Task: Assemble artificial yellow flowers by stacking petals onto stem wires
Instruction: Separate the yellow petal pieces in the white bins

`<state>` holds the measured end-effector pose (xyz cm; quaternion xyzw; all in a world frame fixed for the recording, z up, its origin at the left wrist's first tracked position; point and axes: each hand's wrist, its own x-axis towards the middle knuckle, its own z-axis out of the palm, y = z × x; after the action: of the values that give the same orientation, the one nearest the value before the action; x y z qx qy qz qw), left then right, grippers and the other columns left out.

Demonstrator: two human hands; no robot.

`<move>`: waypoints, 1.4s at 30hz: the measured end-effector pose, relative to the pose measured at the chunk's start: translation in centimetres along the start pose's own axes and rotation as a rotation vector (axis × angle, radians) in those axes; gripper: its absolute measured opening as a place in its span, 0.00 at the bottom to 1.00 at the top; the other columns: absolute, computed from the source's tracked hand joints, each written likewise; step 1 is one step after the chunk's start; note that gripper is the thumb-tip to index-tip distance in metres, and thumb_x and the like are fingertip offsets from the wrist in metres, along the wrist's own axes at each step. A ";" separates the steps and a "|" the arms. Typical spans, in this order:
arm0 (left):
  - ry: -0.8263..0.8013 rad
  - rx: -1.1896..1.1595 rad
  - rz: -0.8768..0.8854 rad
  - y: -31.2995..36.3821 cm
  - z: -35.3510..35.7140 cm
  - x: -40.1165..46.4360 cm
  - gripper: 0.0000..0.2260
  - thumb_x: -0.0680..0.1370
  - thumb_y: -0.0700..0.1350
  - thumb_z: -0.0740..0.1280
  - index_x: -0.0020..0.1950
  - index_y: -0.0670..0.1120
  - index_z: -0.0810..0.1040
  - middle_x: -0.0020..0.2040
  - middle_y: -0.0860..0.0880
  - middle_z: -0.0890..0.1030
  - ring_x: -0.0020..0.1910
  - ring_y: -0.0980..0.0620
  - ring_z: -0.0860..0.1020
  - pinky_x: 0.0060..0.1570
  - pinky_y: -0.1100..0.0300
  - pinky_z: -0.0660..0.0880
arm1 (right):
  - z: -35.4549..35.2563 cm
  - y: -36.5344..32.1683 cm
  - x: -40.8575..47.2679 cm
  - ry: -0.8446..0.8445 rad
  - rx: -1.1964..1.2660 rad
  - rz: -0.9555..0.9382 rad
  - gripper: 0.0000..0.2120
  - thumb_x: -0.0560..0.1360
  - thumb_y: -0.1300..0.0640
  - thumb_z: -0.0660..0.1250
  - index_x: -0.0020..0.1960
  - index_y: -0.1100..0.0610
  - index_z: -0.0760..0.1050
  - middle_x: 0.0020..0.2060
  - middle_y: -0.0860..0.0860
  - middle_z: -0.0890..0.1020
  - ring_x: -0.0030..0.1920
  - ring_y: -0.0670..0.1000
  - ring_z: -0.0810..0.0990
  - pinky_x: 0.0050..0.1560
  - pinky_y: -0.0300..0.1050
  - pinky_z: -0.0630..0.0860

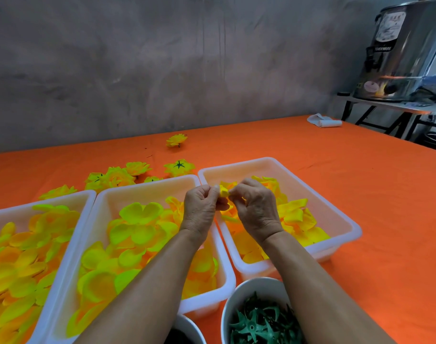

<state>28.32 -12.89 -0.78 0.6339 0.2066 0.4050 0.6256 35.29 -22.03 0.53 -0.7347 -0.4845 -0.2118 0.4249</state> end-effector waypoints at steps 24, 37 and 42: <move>-0.050 -0.075 0.000 0.5 0.0 -0.1 0.10 0.78 0.38 0.64 0.38 0.38 0.76 0.29 0.46 0.79 0.27 0.56 0.78 0.32 0.65 0.77 | 0.4 0.4 0.0 0.074 0.028 0.084 0.03 0.66 0.69 0.72 0.35 0.66 0.78 0.32 0.61 0.79 0.34 0.61 0.78 0.34 0.52 0.72; -0.059 -0.171 0.001 0.0 -0.2 0.1 0.10 0.79 0.40 0.63 0.38 0.42 0.77 0.35 0.48 0.80 0.36 0.54 0.79 0.42 0.62 0.79 | 0.7 0.1 0.1 0.007 0.262 0.238 0.08 0.73 0.59 0.71 0.45 0.65 0.81 0.41 0.59 0.83 0.43 0.56 0.82 0.47 0.50 0.76; -0.069 -0.145 0.021 0.2 -0.1 -0.1 0.08 0.77 0.38 0.65 0.39 0.42 0.79 0.33 0.50 0.81 0.36 0.55 0.80 0.41 0.64 0.78 | 0.6 0.2 0.1 -0.004 0.379 0.368 0.07 0.73 0.60 0.70 0.44 0.64 0.80 0.38 0.59 0.83 0.40 0.56 0.81 0.45 0.50 0.77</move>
<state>28.13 -12.86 -0.65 0.6026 0.1483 0.4033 0.6725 35.47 -21.54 0.23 -0.7181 -0.3746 -0.0351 0.5855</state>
